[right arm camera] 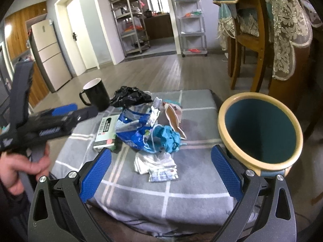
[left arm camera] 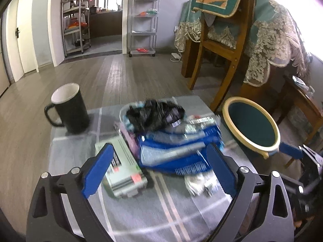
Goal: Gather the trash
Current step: 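Grasp the black plastic bag with the left gripper and lift it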
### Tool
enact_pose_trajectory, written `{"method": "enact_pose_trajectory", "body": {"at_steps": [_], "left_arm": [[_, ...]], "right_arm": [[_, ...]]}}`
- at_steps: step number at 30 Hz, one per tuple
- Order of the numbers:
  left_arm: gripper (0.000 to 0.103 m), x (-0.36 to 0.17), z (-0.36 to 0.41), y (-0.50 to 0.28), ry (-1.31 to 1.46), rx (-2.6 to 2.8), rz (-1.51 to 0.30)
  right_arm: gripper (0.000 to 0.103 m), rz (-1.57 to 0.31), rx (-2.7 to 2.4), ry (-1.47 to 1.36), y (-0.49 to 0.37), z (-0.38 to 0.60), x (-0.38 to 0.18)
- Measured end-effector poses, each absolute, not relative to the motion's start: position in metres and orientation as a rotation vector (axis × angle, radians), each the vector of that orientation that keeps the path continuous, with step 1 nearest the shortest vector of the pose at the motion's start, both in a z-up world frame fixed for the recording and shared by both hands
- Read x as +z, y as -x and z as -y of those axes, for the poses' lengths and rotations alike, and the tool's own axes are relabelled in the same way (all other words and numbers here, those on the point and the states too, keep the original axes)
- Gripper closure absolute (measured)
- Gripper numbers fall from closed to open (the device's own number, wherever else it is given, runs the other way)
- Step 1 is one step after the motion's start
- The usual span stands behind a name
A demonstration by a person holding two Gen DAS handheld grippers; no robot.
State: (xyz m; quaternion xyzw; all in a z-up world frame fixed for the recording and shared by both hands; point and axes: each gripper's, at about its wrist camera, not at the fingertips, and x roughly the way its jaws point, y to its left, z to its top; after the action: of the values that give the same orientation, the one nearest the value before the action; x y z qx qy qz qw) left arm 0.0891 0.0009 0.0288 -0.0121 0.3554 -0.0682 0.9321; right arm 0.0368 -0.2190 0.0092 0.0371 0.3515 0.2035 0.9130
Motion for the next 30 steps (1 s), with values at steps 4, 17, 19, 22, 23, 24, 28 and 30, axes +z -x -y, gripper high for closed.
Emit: {"method": "enact_pose_trajectory", "body": {"at_steps": [4, 17, 19, 22, 23, 24, 28, 30], "left_arm": [[0.012, 0.027, -0.003, -0.123, 0.009, -0.145, -0.749], [0.053, -0.014, 0.012, -0.189, -0.032, -0.205, -0.901], [0.063, -0.014, 0.010, -0.187, -0.023, -0.227, -0.908], [0.070, -0.010, 0.003, -0.181, 0.001, -0.236, -0.901], [0.071, -0.009, 0.000, -0.179, 0.007, -0.236, -0.900], [0.073, -0.007, -0.004, -0.176, 0.019, -0.237, -0.895], [0.075, 0.003, -0.014, -0.164, 0.054, -0.233, -0.869], [0.075, 0.009, -0.021, -0.160, 0.076, -0.230, -0.854]], "right_arm": [[0.005, -0.745, 0.444, -0.099, -0.047, 0.213, 0.005], [0.005, -0.788, 0.455, -0.137, -0.065, 0.205, -0.004], [0.005, -0.799, 0.454, -0.148, -0.067, 0.205, -0.006], [0.005, -0.813, 0.453, -0.168, -0.072, 0.205, -0.006], [0.005, -0.812, 0.454, -0.174, -0.074, 0.204, -0.005], [0.005, -0.812, 0.457, -0.178, -0.075, 0.203, -0.005], [0.006, -0.815, 0.470, -0.193, -0.080, 0.196, -0.005], [0.007, -0.821, 0.480, -0.195, -0.083, 0.191, -0.007]]}}
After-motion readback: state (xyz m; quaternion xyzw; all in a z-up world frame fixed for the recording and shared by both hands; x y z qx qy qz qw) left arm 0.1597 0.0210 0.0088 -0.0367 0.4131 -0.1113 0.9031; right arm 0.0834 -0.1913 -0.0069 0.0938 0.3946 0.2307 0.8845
